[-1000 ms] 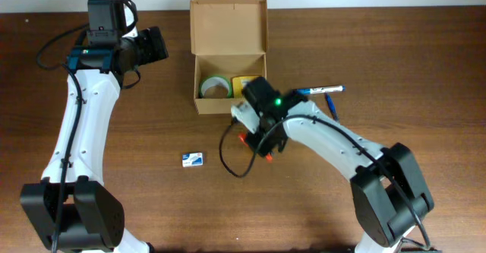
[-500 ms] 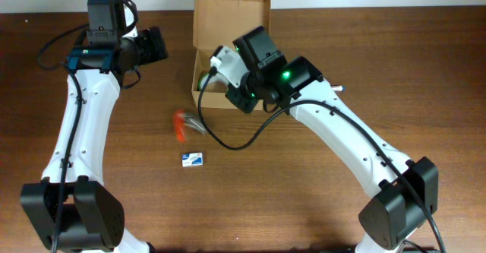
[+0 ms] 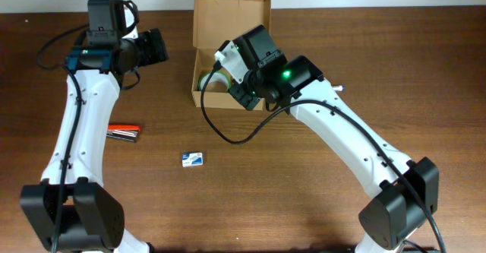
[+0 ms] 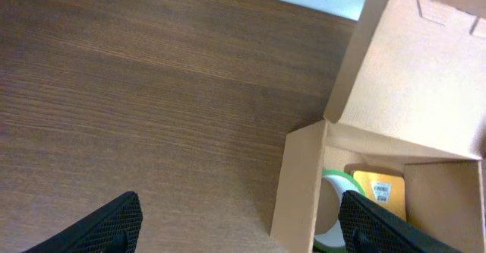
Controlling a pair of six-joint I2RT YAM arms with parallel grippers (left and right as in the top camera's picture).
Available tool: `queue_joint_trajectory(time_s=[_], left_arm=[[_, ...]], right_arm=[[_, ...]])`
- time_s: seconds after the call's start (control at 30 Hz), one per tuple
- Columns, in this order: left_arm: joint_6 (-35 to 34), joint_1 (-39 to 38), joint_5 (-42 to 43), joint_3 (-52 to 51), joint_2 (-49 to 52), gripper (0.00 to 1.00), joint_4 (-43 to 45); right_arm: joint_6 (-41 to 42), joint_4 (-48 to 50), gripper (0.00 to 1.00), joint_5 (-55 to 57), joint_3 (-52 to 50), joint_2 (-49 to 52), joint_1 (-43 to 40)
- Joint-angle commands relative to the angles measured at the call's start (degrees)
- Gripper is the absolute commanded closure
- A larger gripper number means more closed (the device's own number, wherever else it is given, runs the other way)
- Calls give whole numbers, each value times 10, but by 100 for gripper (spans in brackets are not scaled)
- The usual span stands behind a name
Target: Pack container
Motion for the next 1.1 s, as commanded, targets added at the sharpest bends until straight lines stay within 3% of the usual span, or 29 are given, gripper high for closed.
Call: queue_joint_trajectory(time_s=[0.0, 0.1, 0.2, 0.5, 0.53, 0.8, 0.93, 1.07], left_arm=[[22, -1, 6, -1, -46, 18, -2], [33, -6, 5, -1, -56, 17, -15], [43, -14, 4, -1, -59, 17, -28], [43, -21, 2, -1, -59, 18, -51], [43, -21, 2, -1, -59, 18, -53], [33, -21, -51, -1, -63, 18, -75], [-36, -21, -112, -1, -68, 18, -105], [-130, -21, -121, -1, -68, 17, -136]], right_arm=[[34, -15, 96, 0, 24, -42, 0], [54, -34, 96, -3, 26, -62, 0], [73, -55, 85, -3, 26, -82, 0], [83, -95, 4, -7, 26, -112, 0], [83, -99, 1, -10, 26, -112, 0], [83, -137, 1, -9, 26, -125, 0], [85, -147, 1, -9, 26, -134, 0], [99, -156, 1, -9, 26, -134, 0]])
